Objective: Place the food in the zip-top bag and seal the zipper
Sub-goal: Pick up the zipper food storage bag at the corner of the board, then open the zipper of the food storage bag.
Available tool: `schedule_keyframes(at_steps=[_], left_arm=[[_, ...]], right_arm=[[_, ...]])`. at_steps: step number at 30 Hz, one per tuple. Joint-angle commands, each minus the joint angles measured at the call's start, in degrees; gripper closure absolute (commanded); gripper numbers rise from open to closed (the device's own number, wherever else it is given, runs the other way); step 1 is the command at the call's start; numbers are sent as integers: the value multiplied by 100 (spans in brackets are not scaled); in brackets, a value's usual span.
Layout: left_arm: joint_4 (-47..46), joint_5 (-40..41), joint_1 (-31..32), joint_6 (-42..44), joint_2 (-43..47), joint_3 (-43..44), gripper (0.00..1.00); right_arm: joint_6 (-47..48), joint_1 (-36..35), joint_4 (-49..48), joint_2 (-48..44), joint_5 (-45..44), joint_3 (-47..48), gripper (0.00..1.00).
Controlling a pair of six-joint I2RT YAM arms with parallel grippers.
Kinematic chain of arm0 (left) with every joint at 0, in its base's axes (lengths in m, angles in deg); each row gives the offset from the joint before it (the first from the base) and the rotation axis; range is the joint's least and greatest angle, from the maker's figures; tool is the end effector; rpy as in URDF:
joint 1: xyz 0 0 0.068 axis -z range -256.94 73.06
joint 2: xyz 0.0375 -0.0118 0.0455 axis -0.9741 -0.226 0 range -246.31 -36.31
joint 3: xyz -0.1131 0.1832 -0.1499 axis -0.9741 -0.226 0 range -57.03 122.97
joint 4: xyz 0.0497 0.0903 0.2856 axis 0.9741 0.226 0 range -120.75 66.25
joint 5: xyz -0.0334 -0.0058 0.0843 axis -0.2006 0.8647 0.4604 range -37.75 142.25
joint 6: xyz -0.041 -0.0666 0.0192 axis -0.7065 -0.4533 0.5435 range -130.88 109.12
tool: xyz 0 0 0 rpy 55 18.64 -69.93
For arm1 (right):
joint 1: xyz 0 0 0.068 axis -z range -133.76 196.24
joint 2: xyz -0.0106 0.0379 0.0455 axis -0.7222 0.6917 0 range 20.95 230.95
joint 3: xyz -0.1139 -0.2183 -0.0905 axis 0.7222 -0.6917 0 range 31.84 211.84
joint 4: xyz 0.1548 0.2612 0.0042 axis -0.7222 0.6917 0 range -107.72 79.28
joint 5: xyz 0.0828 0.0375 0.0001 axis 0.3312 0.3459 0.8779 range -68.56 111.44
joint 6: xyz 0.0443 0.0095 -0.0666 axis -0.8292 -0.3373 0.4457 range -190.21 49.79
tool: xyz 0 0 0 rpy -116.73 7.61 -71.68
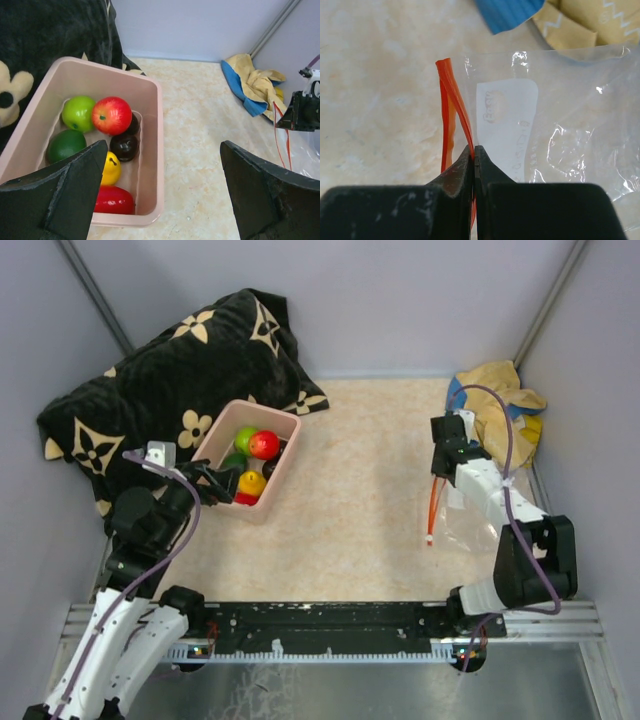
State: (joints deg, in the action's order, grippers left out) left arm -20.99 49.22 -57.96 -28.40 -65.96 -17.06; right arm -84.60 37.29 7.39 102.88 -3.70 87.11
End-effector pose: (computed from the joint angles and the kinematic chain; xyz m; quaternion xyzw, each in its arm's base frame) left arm 0.2046 -0.0741 0.3510 0.0277 0.7031 -0.2401 0.6687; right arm 0.3553 0.0262 0.1802 0.1149 0.9178 -0.1367 0.3546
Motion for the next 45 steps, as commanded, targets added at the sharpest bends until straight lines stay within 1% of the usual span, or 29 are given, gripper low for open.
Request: schedule_keyframes(at_steps=[1, 5, 9, 13, 17, 21, 27, 29, 33, 37, 45], left_arm=[[-672, -71, 16, -323, 187, -348, 0], [-794, -430, 18, -304, -127, -344, 0], [-891, -1427, 18, -208, -778, -155, 0], [-1350, -2299, 25, -532, -1372, -102, 3], [-1485, -2447, 88, -844, -1813, -43, 4], [-1495, -2301, 400, -939, -2144, 88, 4], [-1584, -1763, 1284, -1259, -2784, 284, 6], [-1757, -1617, 1573, -1351, -3033, 304, 6], [-1882, -928, 2182, -1464, -3421, 365, 7], [-2087, -577, 2390, -1673, -3738, 447, 9], [-2469, -385, 2612, -1796, -4217, 604, 13]], right_arm=[[-666, -403, 467, -348, 493, 477, 100], [-993, -834, 650, -464, 815, 649, 100], [-1178, -1459, 644, -537, 869, 831, 100], [-1360, -2057, 585, -437, 842, 1077, 100], [-1458, -2491, 557, -309, 833, 1321, 100], [-1554, -2697, 521, -328, 899, 1407, 100], [-1781, -2870, 431, -461, 973, 1392, 100], [-1874, -2895, 344, -482, 1154, 1341, 100], [-1966, -3011, 174, -589, 1231, 1217, 100], [-2117, -3100, -60, -762, 1238, 1047, 100], [-2206, -3196, -319, -907, 1311, 907, 100]])
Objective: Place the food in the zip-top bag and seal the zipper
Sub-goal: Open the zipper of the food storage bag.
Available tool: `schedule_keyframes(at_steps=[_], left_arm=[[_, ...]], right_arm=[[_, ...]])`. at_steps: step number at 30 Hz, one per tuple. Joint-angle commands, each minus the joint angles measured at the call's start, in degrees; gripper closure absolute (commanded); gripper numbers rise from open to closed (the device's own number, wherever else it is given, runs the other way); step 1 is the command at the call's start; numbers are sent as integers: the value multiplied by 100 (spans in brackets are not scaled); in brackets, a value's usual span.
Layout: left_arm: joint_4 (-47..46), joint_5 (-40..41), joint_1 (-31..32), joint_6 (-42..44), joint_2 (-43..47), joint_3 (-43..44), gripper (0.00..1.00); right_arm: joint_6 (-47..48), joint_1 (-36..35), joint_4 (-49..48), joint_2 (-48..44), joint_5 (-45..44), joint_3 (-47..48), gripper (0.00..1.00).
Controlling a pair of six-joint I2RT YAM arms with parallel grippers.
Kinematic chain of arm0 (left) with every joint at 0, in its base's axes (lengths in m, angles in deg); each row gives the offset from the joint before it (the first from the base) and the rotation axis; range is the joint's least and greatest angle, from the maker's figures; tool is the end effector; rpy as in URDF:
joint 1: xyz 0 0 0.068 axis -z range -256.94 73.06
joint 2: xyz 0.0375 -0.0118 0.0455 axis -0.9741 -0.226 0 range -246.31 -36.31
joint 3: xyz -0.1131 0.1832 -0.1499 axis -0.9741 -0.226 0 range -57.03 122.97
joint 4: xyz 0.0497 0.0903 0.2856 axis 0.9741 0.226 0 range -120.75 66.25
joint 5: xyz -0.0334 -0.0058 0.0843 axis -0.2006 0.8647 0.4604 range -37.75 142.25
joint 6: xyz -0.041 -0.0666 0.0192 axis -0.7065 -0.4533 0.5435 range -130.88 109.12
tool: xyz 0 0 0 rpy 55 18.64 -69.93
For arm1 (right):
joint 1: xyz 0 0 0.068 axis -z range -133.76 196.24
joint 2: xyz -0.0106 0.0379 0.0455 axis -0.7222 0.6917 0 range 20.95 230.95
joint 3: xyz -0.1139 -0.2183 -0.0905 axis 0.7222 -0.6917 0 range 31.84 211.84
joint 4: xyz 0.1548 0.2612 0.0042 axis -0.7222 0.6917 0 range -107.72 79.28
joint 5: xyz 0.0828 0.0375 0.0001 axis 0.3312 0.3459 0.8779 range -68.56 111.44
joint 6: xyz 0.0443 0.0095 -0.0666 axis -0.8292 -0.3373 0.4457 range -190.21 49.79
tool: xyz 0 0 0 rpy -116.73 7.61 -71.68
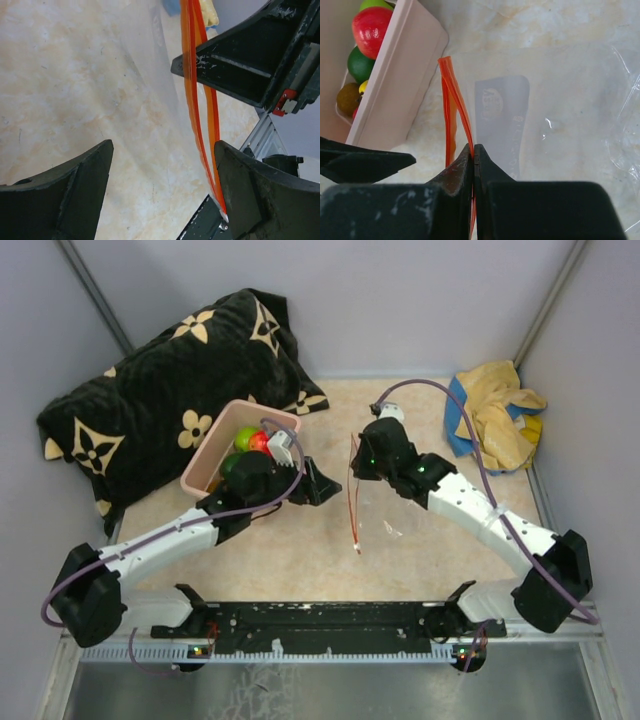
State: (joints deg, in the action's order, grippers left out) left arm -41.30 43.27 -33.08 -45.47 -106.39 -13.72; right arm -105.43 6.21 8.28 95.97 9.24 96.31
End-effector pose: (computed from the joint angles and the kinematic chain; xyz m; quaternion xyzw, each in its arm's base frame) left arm 0.2495 -0.2546 0.2347 0.1113 0.7910 -0.4269 0.4240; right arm 0.2884 0.2232 0.2794 0.0104 0.8893 0.1978 0.4121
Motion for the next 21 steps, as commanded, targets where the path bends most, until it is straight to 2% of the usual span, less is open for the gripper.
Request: schedule_keyframes(at_steps=[1, 10, 19, 21], left_arm=[[-468, 197, 150, -65, -255, 319, 13], [-317, 382, 412, 160, -785, 659, 16], [-68, 825, 413, 226, -578, 314, 35], [-37, 842, 408, 233, -524, 270, 36]], right_arm=[[-138, -101, -407, -216, 23, -13, 100], [-248, -198, -674, -293, 53, -196, 100], [-210, -216, -586, -415, 35, -214, 100], [-210, -216, -566, -446, 37, -223, 100]])
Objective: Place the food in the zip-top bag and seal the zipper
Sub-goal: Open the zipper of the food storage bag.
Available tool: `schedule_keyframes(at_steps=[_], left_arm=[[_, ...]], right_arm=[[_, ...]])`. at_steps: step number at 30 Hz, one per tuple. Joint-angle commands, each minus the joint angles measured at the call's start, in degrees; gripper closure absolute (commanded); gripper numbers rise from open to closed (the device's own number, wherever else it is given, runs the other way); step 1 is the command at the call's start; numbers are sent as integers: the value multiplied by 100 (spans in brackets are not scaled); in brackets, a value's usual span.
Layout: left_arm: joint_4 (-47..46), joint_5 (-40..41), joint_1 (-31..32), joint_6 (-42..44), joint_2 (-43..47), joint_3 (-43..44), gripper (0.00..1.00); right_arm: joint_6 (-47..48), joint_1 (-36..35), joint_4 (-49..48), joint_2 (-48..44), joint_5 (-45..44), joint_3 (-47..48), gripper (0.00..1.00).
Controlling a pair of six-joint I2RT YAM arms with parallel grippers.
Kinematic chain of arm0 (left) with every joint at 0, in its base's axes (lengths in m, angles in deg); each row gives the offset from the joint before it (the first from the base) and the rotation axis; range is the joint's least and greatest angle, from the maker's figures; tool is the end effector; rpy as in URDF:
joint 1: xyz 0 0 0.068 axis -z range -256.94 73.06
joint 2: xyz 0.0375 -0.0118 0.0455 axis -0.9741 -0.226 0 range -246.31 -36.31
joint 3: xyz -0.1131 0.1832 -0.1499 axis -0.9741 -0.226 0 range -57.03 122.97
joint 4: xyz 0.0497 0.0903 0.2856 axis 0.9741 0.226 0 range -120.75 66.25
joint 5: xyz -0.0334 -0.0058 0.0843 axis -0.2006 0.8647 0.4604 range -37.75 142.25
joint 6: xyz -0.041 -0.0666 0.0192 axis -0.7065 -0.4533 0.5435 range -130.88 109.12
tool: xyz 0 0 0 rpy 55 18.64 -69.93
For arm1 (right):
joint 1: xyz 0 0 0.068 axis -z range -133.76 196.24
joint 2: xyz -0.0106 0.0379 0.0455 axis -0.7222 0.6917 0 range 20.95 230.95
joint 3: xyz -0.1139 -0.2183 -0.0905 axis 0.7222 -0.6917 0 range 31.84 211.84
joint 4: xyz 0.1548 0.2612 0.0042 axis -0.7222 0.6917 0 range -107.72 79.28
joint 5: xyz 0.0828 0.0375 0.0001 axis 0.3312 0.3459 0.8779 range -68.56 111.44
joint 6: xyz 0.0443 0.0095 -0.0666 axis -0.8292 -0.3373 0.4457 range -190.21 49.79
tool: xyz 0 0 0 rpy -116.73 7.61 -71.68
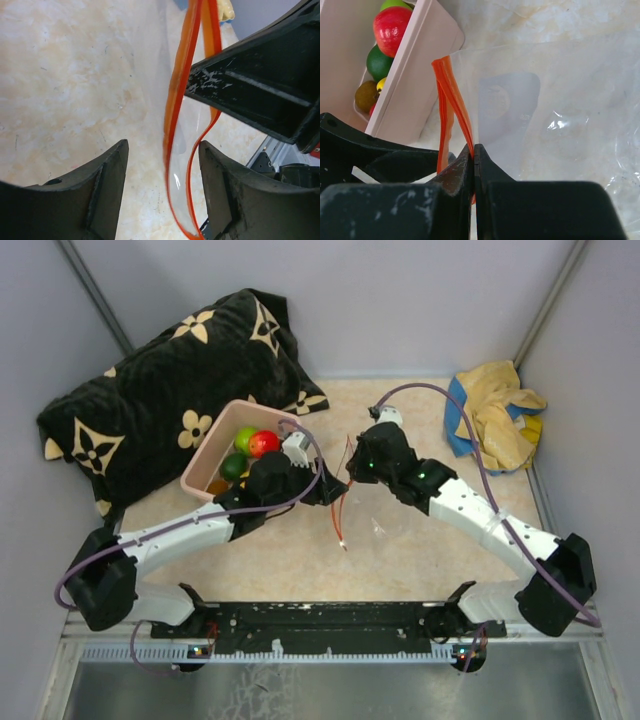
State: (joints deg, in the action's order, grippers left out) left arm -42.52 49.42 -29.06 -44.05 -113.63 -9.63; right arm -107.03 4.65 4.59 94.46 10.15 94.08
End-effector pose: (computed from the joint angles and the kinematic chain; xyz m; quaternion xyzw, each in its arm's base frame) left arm 0.2535 -0.2853 0.2233 0.1180 0.8011 -0.3963 0.4329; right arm 0.2800 0.2305 0.2798 0.0099 0.8781 0.2302 0.4193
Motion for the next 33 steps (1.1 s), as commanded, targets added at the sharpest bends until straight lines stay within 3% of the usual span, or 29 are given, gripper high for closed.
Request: schedule_keyframes(at_steps=[1, 6, 13, 22, 28, 32, 33], left_arm=[[122, 230, 14, 96, 233, -154, 36], [131, 207, 10, 130, 585, -315, 28], [-50, 242, 10, 144, 943, -541, 25], [196, 223, 11, 172, 564, -328, 24], [237, 275, 11, 213, 221, -211, 31], [204, 183, 11, 253, 87, -121, 43], [171, 129, 7, 284, 79, -110, 52]], right_arm=[[-46, -60, -200, -294, -62, -1, 100], [-23, -63, -164, -294, -54, -1, 100], [-30, -61, -169, -268, -56, -45, 100], [-45, -74, -172, -232, 8, -45, 100], [-24, -70, -119, -240, 57, -37, 100], [10, -70, -63, -241, 102, -36, 100], [22, -67, -57, -249, 86, -41, 100]])
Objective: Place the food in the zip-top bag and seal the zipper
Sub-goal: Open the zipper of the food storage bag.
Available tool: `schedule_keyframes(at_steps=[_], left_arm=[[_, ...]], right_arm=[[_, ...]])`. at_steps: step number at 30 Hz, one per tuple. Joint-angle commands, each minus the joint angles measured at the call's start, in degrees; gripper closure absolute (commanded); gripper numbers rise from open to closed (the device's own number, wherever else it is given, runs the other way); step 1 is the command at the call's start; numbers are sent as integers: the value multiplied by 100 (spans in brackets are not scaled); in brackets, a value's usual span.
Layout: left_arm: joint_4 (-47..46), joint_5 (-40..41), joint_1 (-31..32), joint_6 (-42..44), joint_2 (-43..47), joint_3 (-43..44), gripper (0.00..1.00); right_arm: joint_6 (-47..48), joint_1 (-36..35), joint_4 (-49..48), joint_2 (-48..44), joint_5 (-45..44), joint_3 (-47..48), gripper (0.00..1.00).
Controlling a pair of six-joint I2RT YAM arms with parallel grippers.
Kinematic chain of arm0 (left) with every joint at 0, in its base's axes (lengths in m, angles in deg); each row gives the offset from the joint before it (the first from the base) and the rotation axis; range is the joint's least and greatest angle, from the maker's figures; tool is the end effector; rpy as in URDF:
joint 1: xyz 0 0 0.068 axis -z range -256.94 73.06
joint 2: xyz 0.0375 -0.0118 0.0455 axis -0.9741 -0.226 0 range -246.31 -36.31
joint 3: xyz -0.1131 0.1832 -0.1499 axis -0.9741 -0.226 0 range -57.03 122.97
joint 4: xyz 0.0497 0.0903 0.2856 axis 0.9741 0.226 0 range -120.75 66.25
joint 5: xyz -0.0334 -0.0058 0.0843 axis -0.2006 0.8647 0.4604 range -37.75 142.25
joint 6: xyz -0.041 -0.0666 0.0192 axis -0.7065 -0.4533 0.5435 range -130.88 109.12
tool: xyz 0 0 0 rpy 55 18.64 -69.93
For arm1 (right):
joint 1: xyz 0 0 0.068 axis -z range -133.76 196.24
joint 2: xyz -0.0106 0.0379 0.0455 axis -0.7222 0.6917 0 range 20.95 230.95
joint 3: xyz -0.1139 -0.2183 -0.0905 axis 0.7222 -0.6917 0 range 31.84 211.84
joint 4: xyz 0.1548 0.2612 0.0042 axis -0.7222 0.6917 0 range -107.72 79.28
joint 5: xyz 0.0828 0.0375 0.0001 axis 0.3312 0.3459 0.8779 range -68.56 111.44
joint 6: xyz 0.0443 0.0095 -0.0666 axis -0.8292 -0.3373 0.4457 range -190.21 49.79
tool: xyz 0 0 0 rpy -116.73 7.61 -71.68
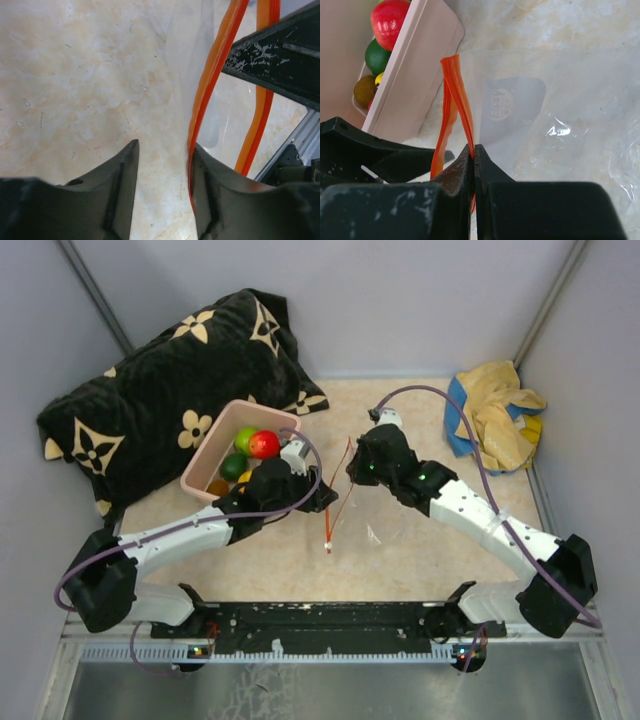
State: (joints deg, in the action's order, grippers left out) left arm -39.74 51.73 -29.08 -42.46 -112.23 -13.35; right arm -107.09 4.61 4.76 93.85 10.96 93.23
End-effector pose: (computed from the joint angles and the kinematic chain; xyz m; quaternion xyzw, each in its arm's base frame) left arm 0.2460 -0.2726 0.1986 0.1207 0.8263 -0.3544 0.4207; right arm 0.2770 0.2294 0.2768 0.0064 0.8802 0.2335 0.4131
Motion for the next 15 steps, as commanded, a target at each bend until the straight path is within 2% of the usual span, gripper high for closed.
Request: schedule_keyframes(at_steps=[1, 8, 9, 15], left_arm=[[-126, -165, 13, 152, -68, 290, 60], [-40, -298, 13, 233, 114, 388, 97], [16, -292, 15, 213, 135, 417, 100], [360, -255, 16, 13, 196, 687, 100]], right_arm=[[36, -65, -58, -189, -12, 36, 98], [203, -66, 68, -409, -237, 34, 81], [218, -73, 53, -454, -264, 25, 77], [384, -60, -25, -646, -175, 87, 56]])
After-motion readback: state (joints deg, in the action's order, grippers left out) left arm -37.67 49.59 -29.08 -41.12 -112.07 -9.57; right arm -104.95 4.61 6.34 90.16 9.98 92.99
